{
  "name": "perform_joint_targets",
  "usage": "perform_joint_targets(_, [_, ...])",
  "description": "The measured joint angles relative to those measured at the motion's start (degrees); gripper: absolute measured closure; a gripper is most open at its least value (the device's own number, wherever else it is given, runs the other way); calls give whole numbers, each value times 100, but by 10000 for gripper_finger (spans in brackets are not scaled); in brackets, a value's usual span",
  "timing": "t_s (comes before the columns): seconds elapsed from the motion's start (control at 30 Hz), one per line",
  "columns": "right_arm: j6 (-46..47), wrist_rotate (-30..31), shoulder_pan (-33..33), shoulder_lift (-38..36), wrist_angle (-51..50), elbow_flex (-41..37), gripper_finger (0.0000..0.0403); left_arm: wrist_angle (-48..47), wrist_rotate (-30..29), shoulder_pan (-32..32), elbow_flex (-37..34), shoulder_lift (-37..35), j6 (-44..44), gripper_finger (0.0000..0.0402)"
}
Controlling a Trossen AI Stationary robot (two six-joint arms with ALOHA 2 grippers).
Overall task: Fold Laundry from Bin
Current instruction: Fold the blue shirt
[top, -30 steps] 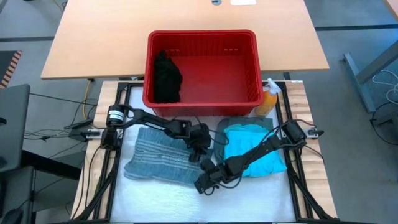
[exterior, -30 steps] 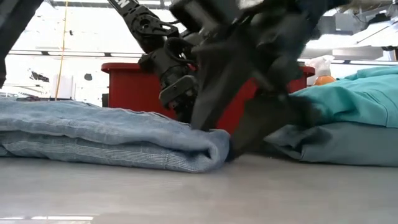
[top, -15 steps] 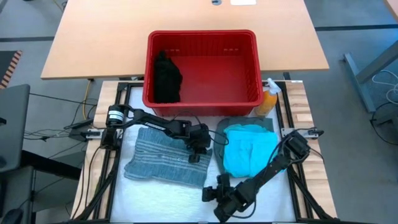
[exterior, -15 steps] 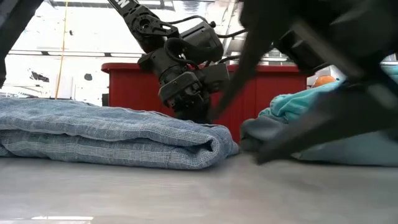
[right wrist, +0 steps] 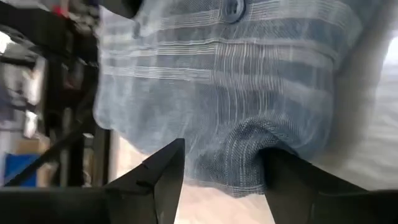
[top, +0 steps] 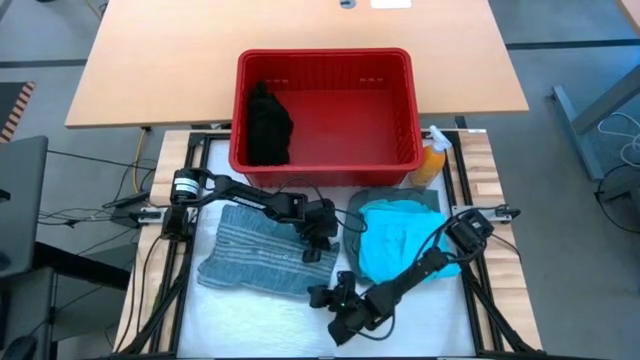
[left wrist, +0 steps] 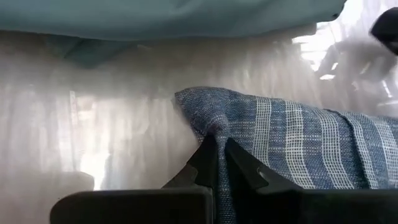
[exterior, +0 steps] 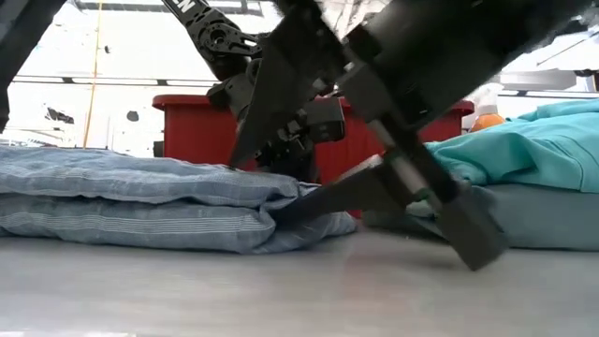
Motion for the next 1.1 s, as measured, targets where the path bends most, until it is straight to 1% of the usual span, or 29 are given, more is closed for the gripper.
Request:
perform_joint_targets(0.03, [-131,-219,-66,1,7,2,188,2,34,0,-2,0,-19,401])
perform_joint_targets(0.1, [-570,-620,-168,5,3,52,218,-2,56,0,-8,-32,-73,401])
perform_joint_targets(0.17, [-941,-1026,-234,9,1,103,277,-7,64,18,-16,-90,-118,401])
perform_joint_targets(0.23, [-1304,-1487,-258,12,-21,194,353,-30,94,43,-24,-174,-121,401])
perform_joint_targets(0.27, [-1470,-1713,-231,7,-92,246,374,-37,89,56,-32,-218,-121,401])
perform_joint_targets(0.3, [-1570,-1900,-202,12,-207,299,380,-90,86,61,-39,-259,-119,400])
perform_joint_targets(0.33, [-1543,-2050,-167,14,-319,345,378,-94,78,61,-41,-289,-92,397])
perform_joint_targets(0.4, [-1380,-2133,-73,17,-522,367,372,-79,121,59,-48,-320,111,383])
perform_joint_targets(0.47, [-1242,-2153,-10,12,-671,378,373,-9,358,59,-43,-326,309,360])
perform_joint_targets(0.53, [-1242,-2215,25,4,-727,378,380,55,533,44,-43,-326,323,330])
perform_joint_targets(0.6, [-1288,-2311,36,4,-729,378,381,158,439,2,-41,-323,315,296])
perform_joint_targets(0.7, [-1434,-2405,30,2,-737,378,381,349,96,-50,-35,-323,189,244])
perform_joint_targets(0.77, [-1442,-2413,44,2,-742,377,381,449,86,-57,-35,-323,40,212])
perform_joint_targets(0.87, [-1460,-2418,60,2,-773,374,379,473,191,-85,-34,-323,-47,174])
perform_joint_targets(0.9, [-1496,-2422,62,2,-775,372,379,448,101,-113,-32,-323,50,165])
perform_joint_targets(0.97, [-1556,-2441,60,2,-780,372,378,400,-264,-198,-27,-325,363,151])
perform_joint_targets(1.1, [-1618,-2457,60,2,-785,368,378,391,-793,-341,-24,-328,708,142])
